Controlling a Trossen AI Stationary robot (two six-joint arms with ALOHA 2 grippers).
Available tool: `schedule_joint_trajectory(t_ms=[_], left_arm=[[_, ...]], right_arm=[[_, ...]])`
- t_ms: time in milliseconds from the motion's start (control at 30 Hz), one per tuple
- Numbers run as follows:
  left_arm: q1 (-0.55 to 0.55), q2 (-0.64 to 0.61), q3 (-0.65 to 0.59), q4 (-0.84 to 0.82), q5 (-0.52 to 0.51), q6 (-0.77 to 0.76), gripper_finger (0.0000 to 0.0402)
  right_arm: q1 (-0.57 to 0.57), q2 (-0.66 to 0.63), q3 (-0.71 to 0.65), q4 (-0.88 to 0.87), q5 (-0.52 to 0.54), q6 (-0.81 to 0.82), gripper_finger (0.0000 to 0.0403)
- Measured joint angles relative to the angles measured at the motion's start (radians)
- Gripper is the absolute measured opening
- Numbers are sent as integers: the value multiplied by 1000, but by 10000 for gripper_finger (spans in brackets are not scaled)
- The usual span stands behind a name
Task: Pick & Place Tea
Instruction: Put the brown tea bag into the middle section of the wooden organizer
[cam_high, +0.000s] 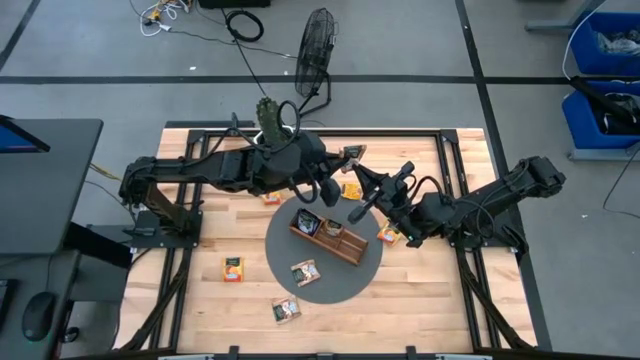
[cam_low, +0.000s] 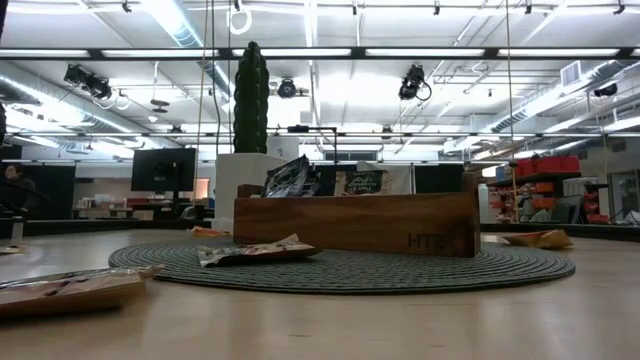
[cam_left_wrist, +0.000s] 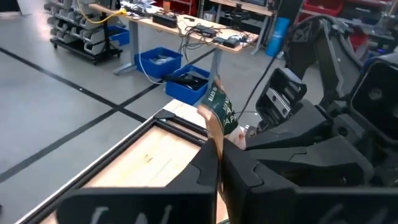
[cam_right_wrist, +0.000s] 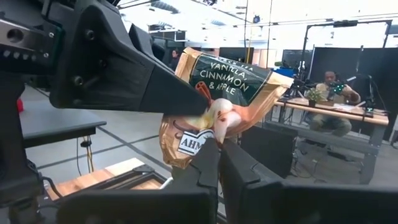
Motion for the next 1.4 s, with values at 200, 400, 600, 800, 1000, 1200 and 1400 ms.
schedule_joint_trajectory(t_ms=[200, 400, 600, 800, 1000, 1200, 1400], left_arm=[[-1, -8, 0, -22, 9, 113, 4], [-2, -45, 1, -178, 78, 262, 4], [-26, -80, 1, -282, 226, 437, 3], [-61, -87, 0, -295, 379, 527, 3], [-65, -87, 0, -366, 423, 528, 2], [-65, -87, 0, -377, 424, 528, 2], [-65, -87, 0, -417, 420, 528, 2]], right_arm=[[3, -6, -1, -8, -15, -26, 42], [45, -91, -2, -11, -34, -22, 105], [46, -251, 42, -294, -281, 244, 152], [-58, -236, 327, -952, -625, 522, 160], [-146, -92, 621, -1308, -886, 600, 154], [-237, 78, 850, -1561, -1110, 655, 153], [-264, 203, 987, -1706, -1233, 655, 153]])
